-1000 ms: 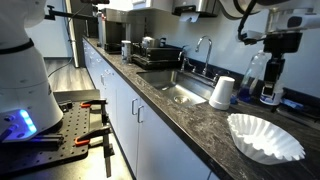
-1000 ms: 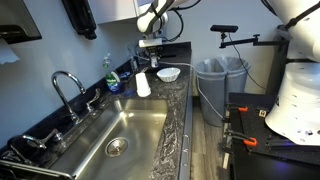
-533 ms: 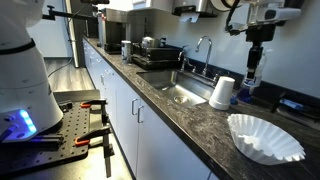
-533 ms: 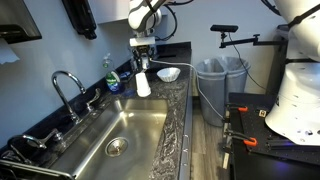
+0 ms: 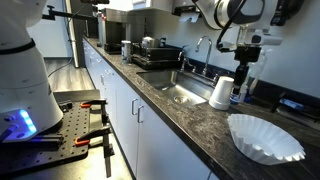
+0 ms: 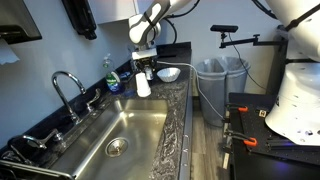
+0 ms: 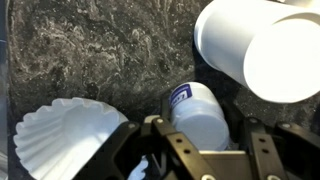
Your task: Remove the bottle from the paper plate and put it on the counter
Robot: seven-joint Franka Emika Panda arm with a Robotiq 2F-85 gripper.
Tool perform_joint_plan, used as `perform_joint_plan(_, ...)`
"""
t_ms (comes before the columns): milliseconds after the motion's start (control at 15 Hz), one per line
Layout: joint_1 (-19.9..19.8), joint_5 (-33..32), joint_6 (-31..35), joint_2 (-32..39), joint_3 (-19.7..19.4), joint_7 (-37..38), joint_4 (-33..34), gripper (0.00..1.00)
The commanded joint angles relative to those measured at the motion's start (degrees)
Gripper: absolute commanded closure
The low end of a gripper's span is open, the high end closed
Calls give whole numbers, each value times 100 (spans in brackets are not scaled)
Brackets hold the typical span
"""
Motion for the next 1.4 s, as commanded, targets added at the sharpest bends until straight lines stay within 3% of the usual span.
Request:
perform_joint_plan(0, -64, 81, -105, 170, 6, 80, 57, 71)
perform_joint_plan(667, -371, 784, -24, 548, -10, 688, 142, 71)
perform_joint_plan(1200, -319, 659, 120, 624, -139, 1362, 88, 71)
perform_joint_plan(1267, -320, 655, 115, 618, -131, 1401, 84, 28)
perform_joint_plan(1333, -319, 650, 106, 604, -126, 1410, 76, 19)
